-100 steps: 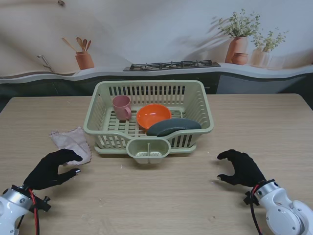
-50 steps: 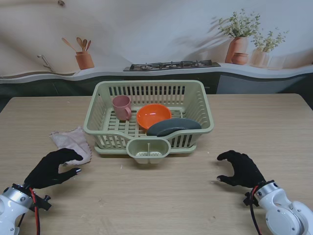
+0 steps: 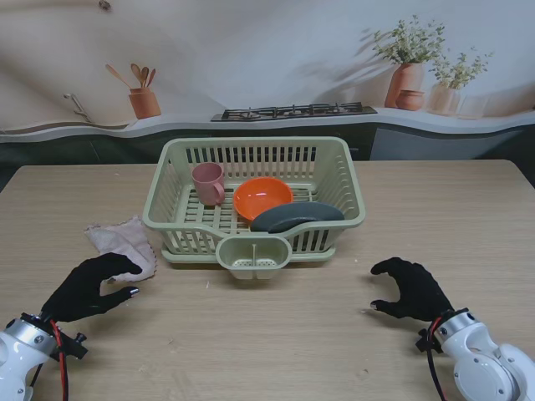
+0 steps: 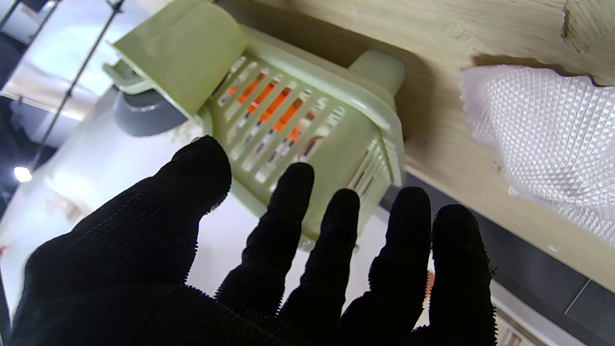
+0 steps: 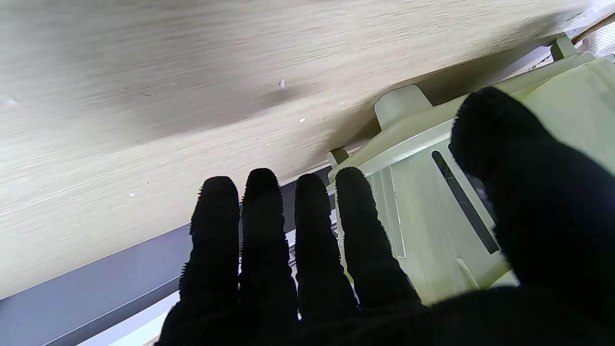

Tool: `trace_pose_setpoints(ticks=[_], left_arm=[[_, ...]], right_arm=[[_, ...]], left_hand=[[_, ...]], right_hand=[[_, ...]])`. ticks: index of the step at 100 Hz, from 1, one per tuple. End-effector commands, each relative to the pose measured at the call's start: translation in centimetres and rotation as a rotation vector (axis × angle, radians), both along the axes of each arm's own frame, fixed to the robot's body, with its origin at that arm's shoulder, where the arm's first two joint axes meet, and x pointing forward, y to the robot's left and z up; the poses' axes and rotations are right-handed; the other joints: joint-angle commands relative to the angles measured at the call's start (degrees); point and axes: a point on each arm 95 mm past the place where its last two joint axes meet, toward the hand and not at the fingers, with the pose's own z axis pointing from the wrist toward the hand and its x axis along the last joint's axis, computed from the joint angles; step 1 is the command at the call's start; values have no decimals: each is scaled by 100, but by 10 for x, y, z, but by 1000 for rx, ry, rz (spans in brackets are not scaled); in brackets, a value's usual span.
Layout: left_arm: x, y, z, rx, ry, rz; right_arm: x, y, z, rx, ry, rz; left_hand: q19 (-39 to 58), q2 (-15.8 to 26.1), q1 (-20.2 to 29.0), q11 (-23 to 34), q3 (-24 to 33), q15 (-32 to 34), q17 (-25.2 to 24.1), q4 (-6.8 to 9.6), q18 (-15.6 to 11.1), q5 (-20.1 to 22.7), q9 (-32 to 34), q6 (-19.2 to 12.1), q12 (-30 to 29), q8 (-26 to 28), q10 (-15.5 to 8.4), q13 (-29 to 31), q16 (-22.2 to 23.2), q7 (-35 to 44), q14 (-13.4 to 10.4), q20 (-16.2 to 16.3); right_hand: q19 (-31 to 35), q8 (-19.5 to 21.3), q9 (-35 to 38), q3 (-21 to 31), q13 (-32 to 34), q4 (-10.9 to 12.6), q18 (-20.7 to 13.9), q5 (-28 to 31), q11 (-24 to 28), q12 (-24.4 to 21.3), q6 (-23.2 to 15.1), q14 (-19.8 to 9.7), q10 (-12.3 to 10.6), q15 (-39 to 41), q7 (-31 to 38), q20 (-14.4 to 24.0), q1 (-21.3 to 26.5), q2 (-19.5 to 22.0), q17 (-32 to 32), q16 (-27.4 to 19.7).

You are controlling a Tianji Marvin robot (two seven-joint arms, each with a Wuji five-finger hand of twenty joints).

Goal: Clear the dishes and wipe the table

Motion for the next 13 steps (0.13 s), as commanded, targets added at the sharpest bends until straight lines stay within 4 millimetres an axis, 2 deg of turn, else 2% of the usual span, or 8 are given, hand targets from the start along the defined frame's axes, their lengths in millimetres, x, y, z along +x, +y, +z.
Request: trace_pose_setpoints(ticks=[1,13], left_arm=[[0,-1,-1,5,9,-8],[-1,-1,-1,6,5,-6]], right_arm=[[-2,3,-2,-1,17,8],[-2,3,-3,0,20,8]], left_hand=[[-111,-43,-212,-55,203,-55,-72,29,-83,-155,-57,-125,-119,-2,-212,-78,-54,-71,-76,-97],[-116,-40,-197,-57,203,-57,-77,32,-90,-147,-49,-131,-120,1,-208,-71,-48,-67,-67,-103]], right_hand=[[45,3,-172,-21,-141,95,-187,-233,58,3,57,-112,20,12,-20,17,-195,-121,-69,14],[44,2,-172,-32,-145,98,-187,-230,59,3,56,-106,20,9,-19,18,-187,-112,-69,12]])
